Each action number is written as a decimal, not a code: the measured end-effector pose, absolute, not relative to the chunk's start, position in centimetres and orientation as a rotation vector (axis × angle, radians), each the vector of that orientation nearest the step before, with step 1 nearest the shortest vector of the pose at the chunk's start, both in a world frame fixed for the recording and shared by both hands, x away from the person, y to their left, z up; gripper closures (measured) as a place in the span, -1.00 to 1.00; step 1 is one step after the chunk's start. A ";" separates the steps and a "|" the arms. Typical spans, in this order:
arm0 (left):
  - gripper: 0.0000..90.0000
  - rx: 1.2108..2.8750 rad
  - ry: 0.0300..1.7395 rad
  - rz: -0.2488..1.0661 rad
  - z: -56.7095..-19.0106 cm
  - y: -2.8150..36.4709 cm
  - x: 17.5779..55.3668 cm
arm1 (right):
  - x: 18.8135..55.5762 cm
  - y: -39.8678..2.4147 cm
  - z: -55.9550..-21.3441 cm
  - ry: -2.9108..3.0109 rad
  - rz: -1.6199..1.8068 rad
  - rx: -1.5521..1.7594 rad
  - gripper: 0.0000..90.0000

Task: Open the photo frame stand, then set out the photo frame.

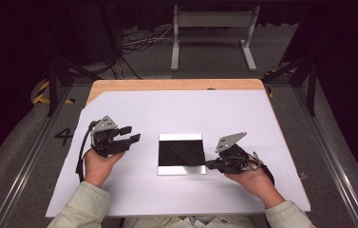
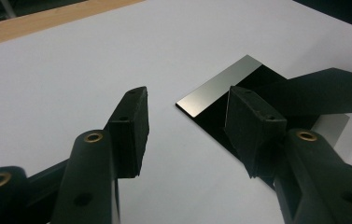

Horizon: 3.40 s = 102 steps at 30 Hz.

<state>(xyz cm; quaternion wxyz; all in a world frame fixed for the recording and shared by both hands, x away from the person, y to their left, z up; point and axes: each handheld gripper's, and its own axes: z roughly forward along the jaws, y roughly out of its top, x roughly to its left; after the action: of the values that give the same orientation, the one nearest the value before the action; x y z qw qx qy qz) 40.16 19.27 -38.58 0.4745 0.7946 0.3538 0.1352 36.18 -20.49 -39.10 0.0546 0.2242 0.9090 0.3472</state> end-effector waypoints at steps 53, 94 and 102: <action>-0.11 2.009 0.876 0.283 -39.6 18.7 40.8 | 36.5 -22.7 -35.0 2.534 1.240 0.751 0.95; -0.11 2.029 0.918 0.299 -39.9 19.4 40.2 | 40.9 -23.1 -35.2 2.440 1.415 1.141 0.26; -0.11 2.034 0.933 0.310 -40.1 19.9 39.8 | 42.1 -22.3 -36.1 2.494 1.411 1.248 0.18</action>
<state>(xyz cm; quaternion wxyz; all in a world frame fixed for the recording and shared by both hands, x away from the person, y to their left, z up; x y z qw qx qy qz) 39.77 19.91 -40.07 0.4273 0.8141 0.3733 0.1241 42.07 -22.34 -36.12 0.0085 0.3993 0.7980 0.4514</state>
